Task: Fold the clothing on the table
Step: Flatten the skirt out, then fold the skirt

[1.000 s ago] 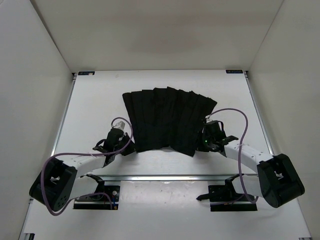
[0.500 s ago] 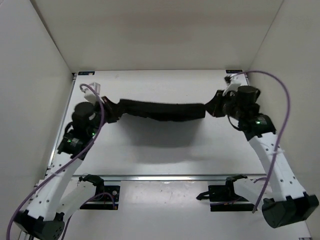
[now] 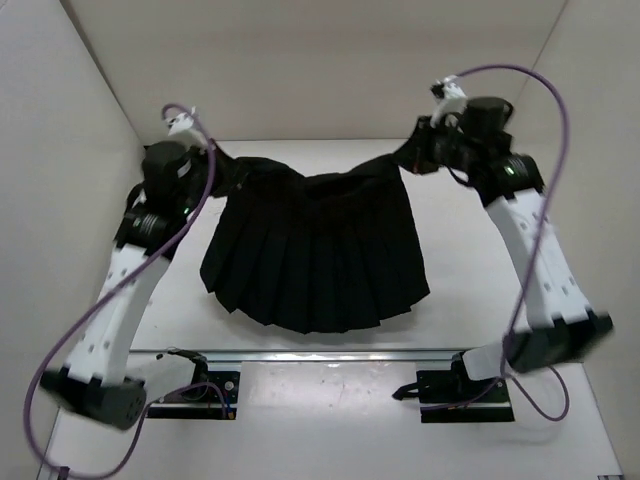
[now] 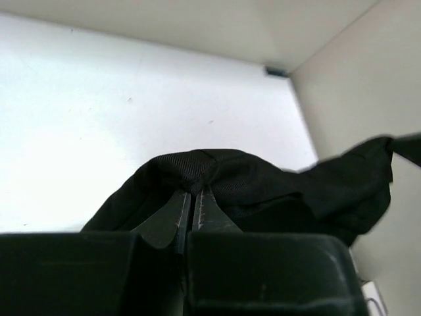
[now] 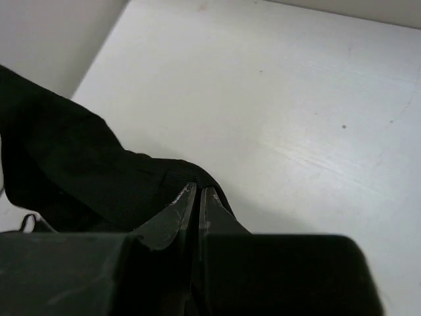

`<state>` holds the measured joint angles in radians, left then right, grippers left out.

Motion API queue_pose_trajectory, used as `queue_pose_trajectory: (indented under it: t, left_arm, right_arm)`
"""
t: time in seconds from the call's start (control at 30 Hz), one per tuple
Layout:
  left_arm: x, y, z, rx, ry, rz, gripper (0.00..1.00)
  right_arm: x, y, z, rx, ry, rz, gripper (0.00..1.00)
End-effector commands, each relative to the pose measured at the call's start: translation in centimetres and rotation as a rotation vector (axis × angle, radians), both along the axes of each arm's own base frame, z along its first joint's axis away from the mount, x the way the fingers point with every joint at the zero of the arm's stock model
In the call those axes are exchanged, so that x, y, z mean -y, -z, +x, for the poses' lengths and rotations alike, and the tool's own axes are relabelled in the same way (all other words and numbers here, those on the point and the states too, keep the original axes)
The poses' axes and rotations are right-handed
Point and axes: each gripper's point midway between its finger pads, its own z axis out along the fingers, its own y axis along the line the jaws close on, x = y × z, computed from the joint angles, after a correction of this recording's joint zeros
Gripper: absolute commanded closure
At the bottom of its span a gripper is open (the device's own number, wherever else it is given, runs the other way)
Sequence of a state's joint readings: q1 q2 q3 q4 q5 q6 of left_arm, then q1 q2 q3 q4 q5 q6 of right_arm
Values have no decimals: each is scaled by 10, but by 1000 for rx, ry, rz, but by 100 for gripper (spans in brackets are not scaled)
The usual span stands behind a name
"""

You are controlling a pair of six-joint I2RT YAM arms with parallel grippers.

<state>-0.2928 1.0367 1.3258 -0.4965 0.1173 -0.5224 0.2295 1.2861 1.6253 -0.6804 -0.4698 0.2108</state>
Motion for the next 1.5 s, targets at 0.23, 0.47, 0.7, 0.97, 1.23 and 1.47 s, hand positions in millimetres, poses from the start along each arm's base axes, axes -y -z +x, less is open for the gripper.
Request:
queue_pose_trajectory:
  t: [0.23,0.47,0.7,0.97,1.23,1.47]
  left_arm:
    - [-8,-65,40,105,-26,49,100]
    - [16,117,42,-215,39,41,100]
    - [24,311,-43,-601,108,-39,100]
    - [8,330,-121,-653,98,15,100]
    - [-2,312,-153,-645,86,-31,100]
    - [-9,249,-166,-573,93,-69,100]
  right_arm:
    - [-8,-84,47,173,28,-6,100]
    - [15,95,69,-202,84,-35,100]
    - [5,263,-17,-613,76,-71,100]
    - [38,319,-117,-815,201,-149,100]
    - [33,305,-174,-816,136,-88,100]
    - [57,224,-184,-589,194,-25,100]
